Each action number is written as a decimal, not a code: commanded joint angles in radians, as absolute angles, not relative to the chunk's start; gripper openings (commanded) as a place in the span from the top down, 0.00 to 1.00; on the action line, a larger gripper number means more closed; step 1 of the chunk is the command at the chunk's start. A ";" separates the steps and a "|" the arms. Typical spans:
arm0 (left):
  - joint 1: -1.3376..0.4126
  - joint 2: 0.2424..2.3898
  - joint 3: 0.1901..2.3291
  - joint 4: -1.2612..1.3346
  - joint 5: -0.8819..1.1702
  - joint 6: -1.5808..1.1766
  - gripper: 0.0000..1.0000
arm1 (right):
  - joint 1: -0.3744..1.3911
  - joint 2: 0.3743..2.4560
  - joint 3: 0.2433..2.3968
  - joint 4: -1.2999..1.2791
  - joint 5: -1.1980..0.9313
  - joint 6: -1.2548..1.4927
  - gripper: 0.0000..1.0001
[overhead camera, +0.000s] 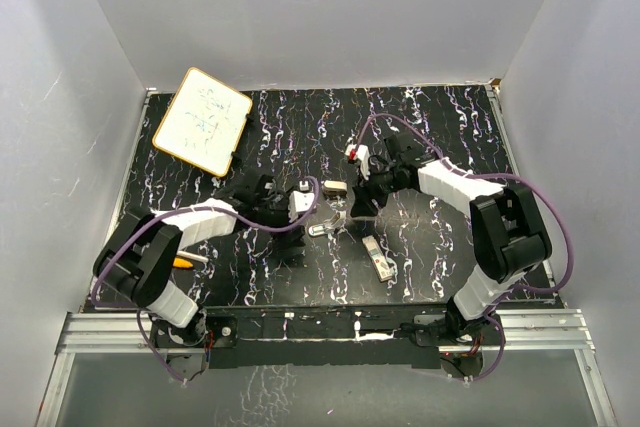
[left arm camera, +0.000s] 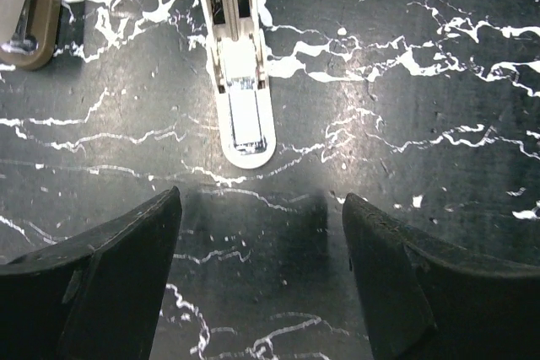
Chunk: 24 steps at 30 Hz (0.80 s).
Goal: Load the staples into the stapler
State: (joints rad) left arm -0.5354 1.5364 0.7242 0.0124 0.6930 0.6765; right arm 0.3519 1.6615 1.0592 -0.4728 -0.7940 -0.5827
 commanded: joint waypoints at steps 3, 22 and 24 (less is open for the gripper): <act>-0.591 1.578 0.688 0.182 0.674 0.745 0.30 | 0.365 1.657 1.027 -0.384 -0.863 -0.493 0.52; -0.628 1.644 0.640 0.349 0.592 0.686 0.52 | 0.443 1.697 1.010 -0.304 -0.884 -0.436 0.75; -0.627 1.647 0.634 0.353 0.592 0.685 0.56 | 0.449 1.697 1.017 -0.309 -0.888 -0.436 0.76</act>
State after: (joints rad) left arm -0.6220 1.6421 0.6586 0.3519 0.5919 0.6800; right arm 0.4324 1.6943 1.0157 -0.3538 -0.8574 -0.4438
